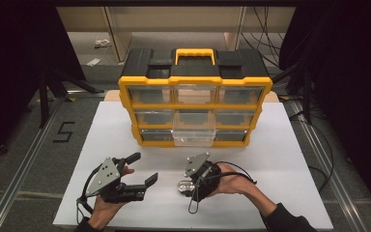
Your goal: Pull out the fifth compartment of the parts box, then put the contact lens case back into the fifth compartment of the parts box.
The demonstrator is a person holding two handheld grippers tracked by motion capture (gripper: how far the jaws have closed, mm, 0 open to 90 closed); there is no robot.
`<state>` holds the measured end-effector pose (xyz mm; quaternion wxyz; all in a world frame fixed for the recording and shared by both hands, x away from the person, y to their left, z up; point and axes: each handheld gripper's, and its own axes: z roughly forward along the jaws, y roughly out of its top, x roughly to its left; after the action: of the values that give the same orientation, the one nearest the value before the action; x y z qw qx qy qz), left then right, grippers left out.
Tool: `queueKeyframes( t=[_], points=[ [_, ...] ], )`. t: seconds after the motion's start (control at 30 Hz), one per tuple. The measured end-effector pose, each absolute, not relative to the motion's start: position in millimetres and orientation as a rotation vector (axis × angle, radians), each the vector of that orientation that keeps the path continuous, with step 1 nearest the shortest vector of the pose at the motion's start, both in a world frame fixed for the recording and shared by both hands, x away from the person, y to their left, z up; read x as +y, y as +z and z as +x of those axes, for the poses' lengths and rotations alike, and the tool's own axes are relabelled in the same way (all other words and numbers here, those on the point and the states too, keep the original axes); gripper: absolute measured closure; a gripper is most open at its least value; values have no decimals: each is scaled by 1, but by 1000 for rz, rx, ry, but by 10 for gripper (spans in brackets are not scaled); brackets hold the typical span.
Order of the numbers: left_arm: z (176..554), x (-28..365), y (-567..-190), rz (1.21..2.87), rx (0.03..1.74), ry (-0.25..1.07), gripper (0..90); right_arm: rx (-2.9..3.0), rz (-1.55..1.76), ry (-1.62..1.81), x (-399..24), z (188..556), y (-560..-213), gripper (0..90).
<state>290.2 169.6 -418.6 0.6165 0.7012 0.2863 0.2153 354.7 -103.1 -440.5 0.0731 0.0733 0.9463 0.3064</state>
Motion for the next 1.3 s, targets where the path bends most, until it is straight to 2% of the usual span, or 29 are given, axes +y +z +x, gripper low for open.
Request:
queueKeyframes(
  t=[0.83, 1.3],
  points=[
    [289, 169, -418, 1614, 650, 496, 150, 2911, 223, 804, -99, 361, -457, 267],
    [287, 169, -418, 1620, 642, 501, 150, 2932, 200, 764, -94, 362, -466, 321]
  ],
)
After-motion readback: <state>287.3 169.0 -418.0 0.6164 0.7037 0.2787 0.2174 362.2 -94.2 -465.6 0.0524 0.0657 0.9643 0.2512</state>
